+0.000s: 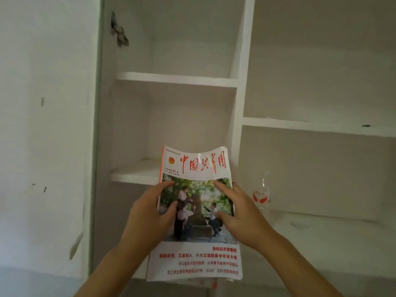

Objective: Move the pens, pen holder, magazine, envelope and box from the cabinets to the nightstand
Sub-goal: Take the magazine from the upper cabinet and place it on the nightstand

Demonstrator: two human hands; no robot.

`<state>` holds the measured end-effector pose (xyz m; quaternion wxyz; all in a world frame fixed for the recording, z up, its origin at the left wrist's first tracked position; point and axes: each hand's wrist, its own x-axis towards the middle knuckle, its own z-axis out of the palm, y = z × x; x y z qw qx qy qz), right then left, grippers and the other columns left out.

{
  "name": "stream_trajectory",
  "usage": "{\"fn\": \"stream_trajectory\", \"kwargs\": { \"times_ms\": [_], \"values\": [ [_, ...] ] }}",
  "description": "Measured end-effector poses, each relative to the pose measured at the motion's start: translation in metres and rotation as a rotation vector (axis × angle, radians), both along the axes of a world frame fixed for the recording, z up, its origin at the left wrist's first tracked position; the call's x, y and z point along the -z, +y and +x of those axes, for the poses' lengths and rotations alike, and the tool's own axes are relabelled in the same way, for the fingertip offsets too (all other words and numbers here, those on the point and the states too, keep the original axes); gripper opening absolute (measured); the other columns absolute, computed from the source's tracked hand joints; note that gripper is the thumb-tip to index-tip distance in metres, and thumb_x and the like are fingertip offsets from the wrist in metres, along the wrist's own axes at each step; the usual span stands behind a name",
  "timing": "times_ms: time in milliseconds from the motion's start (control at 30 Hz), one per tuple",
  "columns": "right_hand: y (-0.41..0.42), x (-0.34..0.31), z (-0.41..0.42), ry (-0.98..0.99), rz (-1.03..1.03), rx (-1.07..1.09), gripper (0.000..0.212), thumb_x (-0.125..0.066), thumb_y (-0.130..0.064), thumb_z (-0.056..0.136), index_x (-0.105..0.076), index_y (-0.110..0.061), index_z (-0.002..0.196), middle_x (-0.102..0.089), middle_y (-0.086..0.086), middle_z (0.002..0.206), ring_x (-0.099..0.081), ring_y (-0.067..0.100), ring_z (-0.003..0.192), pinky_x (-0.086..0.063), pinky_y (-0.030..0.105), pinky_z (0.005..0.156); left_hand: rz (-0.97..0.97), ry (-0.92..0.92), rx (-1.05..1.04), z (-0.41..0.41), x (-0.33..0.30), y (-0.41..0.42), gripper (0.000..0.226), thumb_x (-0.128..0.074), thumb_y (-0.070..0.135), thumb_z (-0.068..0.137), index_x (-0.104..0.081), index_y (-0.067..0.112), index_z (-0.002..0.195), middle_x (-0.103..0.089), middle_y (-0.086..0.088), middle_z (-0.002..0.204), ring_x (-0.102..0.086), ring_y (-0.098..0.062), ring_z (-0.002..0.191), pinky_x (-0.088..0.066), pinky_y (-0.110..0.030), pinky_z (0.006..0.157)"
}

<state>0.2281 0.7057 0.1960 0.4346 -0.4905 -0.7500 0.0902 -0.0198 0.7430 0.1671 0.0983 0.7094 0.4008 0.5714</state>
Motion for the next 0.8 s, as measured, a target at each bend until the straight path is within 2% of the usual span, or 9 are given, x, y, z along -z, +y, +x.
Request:
{"fn": "stream_trajectory", "kwargs": {
  "times_ms": [100,200,300,367,400,533,667,733,800],
  "values": [
    [-0.014,0.048,0.006,0.077,-0.052,-0.015,0.074,-0.071,-0.009,0.098,-0.04,-0.04,0.157,-0.04,-0.024,0.148,-0.04,-0.013,0.134,-0.042,-0.003,0.084,-0.114,-0.022,0.037,0.003,0.041,-0.017,0.05,-0.074,0.025,0.092,-0.057,0.042,0.136,-0.064,0.021,0.126,-0.066,0.001,0.109,-0.064,-0.033,0.08],
    [-0.03,0.087,0.014,0.13,-0.08,-0.022,0.073,-0.072,-0.007,0.097,-0.044,-0.041,0.155,-0.041,-0.028,0.15,-0.037,-0.02,0.134,-0.038,-0.003,0.091,-0.206,-0.079,0.081,0.006,0.075,-0.04,0.05,-0.075,0.019,0.091,-0.06,0.046,0.129,-0.065,0.025,0.118,-0.066,0.012,0.101,-0.062,-0.022,0.068],
    [-0.049,0.121,0.018,0.216,-0.178,-0.033,0.072,-0.072,-0.006,0.096,-0.047,-0.044,0.152,-0.047,-0.029,0.145,-0.047,-0.012,0.132,-0.053,0.012,0.093,-0.291,-0.103,0.079,0.009,0.108,-0.063,0.05,-0.076,0.017,0.09,-0.059,0.045,0.128,-0.064,0.028,0.114,-0.064,0.015,0.102,-0.058,-0.016,0.064],
    [-0.06,0.145,0.019,0.253,-0.214,-0.034,0.072,-0.073,-0.004,0.095,-0.049,-0.044,0.151,-0.049,-0.036,0.141,-0.05,-0.008,0.132,-0.053,0.023,0.103,-0.361,-0.11,0.077,0.01,0.13,-0.075,0.051,-0.076,0.018,0.091,-0.058,0.045,0.131,-0.065,0.026,0.114,-0.065,0.012,0.102,-0.059,-0.017,0.064],
    [-0.066,0.157,0.019,0.272,-0.232,-0.032,0.072,-0.073,-0.002,0.095,-0.05,-0.043,0.15,-0.051,-0.036,0.139,-0.051,-0.008,0.132,-0.052,0.023,0.105,-0.392,-0.105,0.07,0.011,0.142,-0.08,0.052,-0.076,0.018,0.091,-0.057,0.044,0.132,-0.065,0.026,0.114,-0.065,0.013,0.102,-0.058,-0.016,0.065],
    [-0.087,0.208,0.02,0.403,-0.336,-0.027,0.067,-0.07,0.007,0.093,-0.057,-0.031,0.147,-0.056,-0.025,0.139,-0.056,-0.014,0.122,-0.049,0.008,0.095,-0.51,-0.039,0.029,0.019,0.19,-0.101,0.054,-0.078,0.02,0.089,-0.054,0.044,0.132,-0.061,0.032,0.112,-0.062,0.019,0.099,-0.058,-0.012,0.077],
    [-0.104,0.258,0.021,0.456,-0.441,-0.033,0.064,-0.07,0.007,0.094,-0.059,-0.031,0.144,-0.059,-0.018,0.14,-0.06,-0.008,0.121,-0.053,0.014,0.097,-0.597,-0.001,-0.019,0.022,0.226,-0.125,0.056,-0.08,0.021,0.088,-0.052,0.052,0.125,-0.062,0.03,0.115,-0.062,0.014,0.1,-0.058,-0.017,0.081],
    [-0.111,0.278,0.025,0.49,-0.51,-0.034,0.062,-0.071,0.007,0.093,-0.061,-0.03,0.142,-0.061,-0.015,0.14,-0.062,-0.007,0.119,-0.055,0.014,0.091,-0.632,-0.003,-0.033,0.023,0.242,-0.138,0.055,-0.08,0.018,0.087,-0.054,0.049,0.124,-0.06,0.034,0.111,-0.061,0.02,0.097,-0.059,-0.017,0.082],
    [-0.118,0.297,0.029,0.501,-0.571,-0.039,0.059,-0.072,0.005,0.093,-0.062,-0.028,0.141,-0.062,-0.012,0.139,-0.063,-0.009,0.115,-0.055,0.013,0.087,-0.666,-0.006,-0.057,0.025,0.258,-0.153,0.052,-0.079,0.013,0.087,-0.058,0.041,0.125,-0.057,0.037,0.109,-0.057,0.026,0.095,-0.057,-0.012,0.077]
  ]
}}
